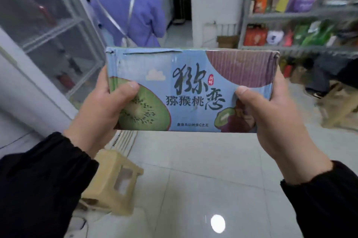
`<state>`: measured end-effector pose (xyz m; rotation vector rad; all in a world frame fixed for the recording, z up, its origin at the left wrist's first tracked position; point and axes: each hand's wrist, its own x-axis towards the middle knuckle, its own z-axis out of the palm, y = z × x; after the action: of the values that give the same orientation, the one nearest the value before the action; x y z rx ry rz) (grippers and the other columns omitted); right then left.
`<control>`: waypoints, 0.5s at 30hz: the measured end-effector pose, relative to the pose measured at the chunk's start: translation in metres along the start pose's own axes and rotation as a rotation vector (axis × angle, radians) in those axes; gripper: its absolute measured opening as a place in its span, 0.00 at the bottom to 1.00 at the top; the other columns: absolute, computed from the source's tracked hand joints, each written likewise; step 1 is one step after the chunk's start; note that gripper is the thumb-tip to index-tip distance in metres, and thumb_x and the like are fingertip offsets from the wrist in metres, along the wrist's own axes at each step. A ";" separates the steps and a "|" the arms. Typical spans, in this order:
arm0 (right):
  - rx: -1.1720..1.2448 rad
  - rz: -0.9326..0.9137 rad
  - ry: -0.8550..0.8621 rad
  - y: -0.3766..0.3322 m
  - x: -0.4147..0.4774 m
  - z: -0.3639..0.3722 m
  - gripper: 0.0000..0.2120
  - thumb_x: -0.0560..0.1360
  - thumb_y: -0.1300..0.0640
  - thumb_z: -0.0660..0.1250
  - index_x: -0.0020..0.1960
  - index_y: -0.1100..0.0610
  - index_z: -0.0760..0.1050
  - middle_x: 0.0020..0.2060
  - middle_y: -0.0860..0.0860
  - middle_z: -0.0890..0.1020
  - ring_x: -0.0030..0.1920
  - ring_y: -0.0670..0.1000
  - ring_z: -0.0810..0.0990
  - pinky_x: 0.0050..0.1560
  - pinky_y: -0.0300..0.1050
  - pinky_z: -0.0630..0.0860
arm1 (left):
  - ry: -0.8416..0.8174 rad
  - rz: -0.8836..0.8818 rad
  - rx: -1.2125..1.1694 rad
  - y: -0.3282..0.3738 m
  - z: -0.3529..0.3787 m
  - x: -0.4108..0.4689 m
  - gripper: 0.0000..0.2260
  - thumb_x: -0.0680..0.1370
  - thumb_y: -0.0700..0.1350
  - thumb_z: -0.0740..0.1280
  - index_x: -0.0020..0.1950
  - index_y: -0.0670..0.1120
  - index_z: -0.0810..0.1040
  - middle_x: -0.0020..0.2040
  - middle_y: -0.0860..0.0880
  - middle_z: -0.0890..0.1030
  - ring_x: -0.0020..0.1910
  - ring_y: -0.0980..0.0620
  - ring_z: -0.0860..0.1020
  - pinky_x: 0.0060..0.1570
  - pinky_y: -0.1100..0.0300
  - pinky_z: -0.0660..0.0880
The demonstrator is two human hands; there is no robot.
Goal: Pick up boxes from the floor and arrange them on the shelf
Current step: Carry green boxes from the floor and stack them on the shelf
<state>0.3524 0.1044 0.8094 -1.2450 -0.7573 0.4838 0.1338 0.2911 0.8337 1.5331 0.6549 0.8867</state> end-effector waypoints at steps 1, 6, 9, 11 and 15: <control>0.014 -0.016 -0.073 -0.007 0.000 0.029 0.36 0.69 0.51 0.73 0.75 0.53 0.67 0.60 0.53 0.84 0.59 0.57 0.85 0.57 0.66 0.82 | 0.079 0.014 0.008 0.010 -0.030 -0.015 0.37 0.64 0.54 0.73 0.72 0.51 0.70 0.58 0.52 0.85 0.55 0.50 0.84 0.54 0.47 0.80; 0.096 -0.059 -0.388 -0.027 -0.020 0.182 0.32 0.73 0.58 0.70 0.75 0.50 0.67 0.58 0.52 0.85 0.55 0.59 0.86 0.46 0.61 0.84 | 0.426 0.068 0.082 0.056 -0.178 -0.111 0.28 0.64 0.55 0.75 0.63 0.60 0.76 0.58 0.51 0.85 0.57 0.46 0.84 0.60 0.37 0.77; 0.152 -0.093 -0.597 -0.042 -0.048 0.278 0.34 0.73 0.58 0.70 0.77 0.49 0.65 0.58 0.51 0.85 0.54 0.57 0.87 0.47 0.57 0.85 | 0.631 0.098 0.161 0.087 -0.254 -0.187 0.34 0.64 0.57 0.76 0.70 0.58 0.73 0.60 0.50 0.84 0.56 0.45 0.84 0.56 0.35 0.78; 0.199 -0.101 -0.749 -0.052 -0.075 0.337 0.33 0.74 0.58 0.71 0.77 0.50 0.65 0.58 0.51 0.85 0.54 0.56 0.87 0.50 0.59 0.84 | 0.770 0.128 0.238 0.107 -0.288 -0.243 0.37 0.63 0.58 0.78 0.71 0.56 0.72 0.58 0.50 0.85 0.51 0.48 0.85 0.49 0.38 0.80; 0.278 -0.134 -1.018 -0.067 -0.146 0.430 0.32 0.73 0.51 0.74 0.74 0.46 0.67 0.58 0.47 0.85 0.56 0.52 0.86 0.56 0.61 0.83 | 1.001 0.196 0.280 0.137 -0.319 -0.362 0.31 0.68 0.52 0.75 0.71 0.55 0.72 0.64 0.47 0.83 0.60 0.43 0.83 0.60 0.38 0.77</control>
<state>-0.0675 0.2678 0.8943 -0.6220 -1.5473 1.0954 -0.3416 0.1532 0.9140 1.3374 1.3951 1.7972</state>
